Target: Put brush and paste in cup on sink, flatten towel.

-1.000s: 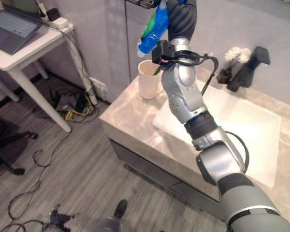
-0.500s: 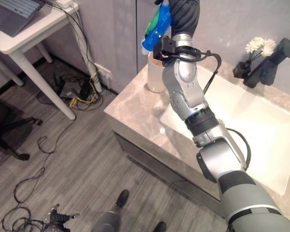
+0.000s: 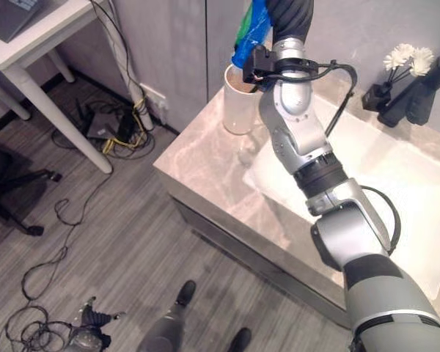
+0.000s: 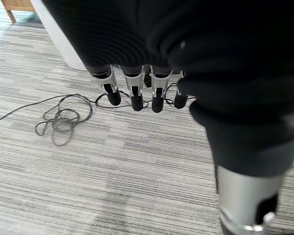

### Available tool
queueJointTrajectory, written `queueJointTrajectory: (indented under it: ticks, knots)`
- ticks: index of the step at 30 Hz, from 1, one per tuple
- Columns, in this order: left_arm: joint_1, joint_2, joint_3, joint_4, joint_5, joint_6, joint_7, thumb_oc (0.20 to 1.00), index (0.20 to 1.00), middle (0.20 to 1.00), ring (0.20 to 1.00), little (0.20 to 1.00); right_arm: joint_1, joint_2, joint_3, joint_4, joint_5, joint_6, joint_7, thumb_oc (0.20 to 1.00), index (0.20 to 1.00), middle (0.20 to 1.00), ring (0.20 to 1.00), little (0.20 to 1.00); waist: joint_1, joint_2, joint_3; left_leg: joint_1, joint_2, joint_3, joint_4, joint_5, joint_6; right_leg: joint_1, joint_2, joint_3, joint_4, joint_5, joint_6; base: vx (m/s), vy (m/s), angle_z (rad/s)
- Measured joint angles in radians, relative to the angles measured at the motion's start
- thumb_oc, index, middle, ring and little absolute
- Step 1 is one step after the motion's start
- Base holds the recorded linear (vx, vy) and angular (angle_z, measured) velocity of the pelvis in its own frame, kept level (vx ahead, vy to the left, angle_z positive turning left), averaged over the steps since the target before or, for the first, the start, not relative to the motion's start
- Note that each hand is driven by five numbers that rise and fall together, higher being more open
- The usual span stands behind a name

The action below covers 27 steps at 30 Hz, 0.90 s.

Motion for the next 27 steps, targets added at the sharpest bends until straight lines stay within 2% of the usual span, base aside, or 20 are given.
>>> queueJointTrajectory:
  ticks: [20,27]
  knots:
    - [-0.002,-0.001,-0.001,-0.001,0.0,0.0,0.0,1.0,1.0,1.0,1.0,1.0,0.0,0.001,0.006,0.0,0.0,0.001,0.002,0.2,0.2,0.2,0.2,0.2,-0.001,0.0,0.0,0.001,0.001,0.0,0.001,0.0,0.0,0.001,0.0,0.002,0.0,0.0,0.001,0.0,0.0,0.0]
    - [-0.002,-0.001,-0.001,-0.006,0.0,-0.001,0.001,1.0,1.0,1.0,1.0,1.0,0.002,0.03,0.022,0.0,-0.011,0.013,0.003,0.2,0.2,0.2,0.2,0.2,-0.005,-0.003,0.0,0.001,0.001,0.0,0.001,0.0,0.0,0.001,0.0,0.001,0.0,0.001,0.001,0.0,0.0,0.0]
